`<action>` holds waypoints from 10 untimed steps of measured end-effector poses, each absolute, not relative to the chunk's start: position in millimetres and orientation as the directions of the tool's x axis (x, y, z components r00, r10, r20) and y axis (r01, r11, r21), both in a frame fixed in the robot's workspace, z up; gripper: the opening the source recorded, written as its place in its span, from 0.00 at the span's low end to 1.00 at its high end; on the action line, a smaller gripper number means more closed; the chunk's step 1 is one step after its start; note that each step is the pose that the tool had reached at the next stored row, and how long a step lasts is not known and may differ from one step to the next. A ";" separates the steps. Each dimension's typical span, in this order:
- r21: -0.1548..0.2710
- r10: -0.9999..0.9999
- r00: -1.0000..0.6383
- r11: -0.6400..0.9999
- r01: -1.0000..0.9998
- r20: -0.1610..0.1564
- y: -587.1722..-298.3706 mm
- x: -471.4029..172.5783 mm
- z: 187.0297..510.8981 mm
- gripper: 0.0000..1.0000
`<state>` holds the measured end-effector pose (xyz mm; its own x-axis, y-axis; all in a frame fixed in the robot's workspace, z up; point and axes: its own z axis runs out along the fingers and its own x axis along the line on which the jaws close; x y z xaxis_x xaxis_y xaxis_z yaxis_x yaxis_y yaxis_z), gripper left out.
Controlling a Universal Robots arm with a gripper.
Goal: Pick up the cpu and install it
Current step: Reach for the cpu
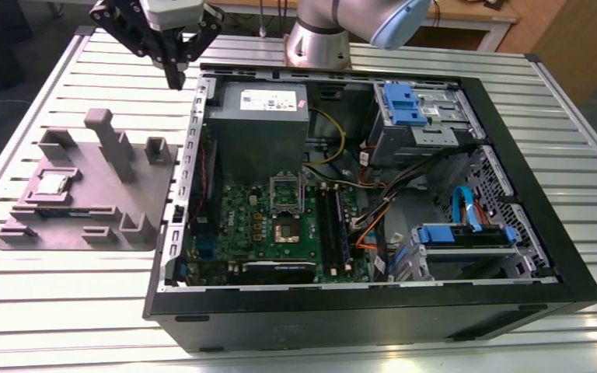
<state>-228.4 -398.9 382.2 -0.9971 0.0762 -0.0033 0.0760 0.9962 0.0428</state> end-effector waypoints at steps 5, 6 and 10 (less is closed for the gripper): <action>0.043 0.076 -0.997 0.996 0.076 -0.003 -398.9 -229.5 382.2 0.10; 0.043 0.076 -0.997 0.996 0.076 -0.003 -398.9 -229.7 382.3 0.10; 0.043 0.076 -0.997 0.996 0.076 -0.003 -398.9 -230.7 382.3 0.10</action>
<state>-230.7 -398.9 382.3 -0.9971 0.0762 -0.0033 0.0760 0.9962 0.0427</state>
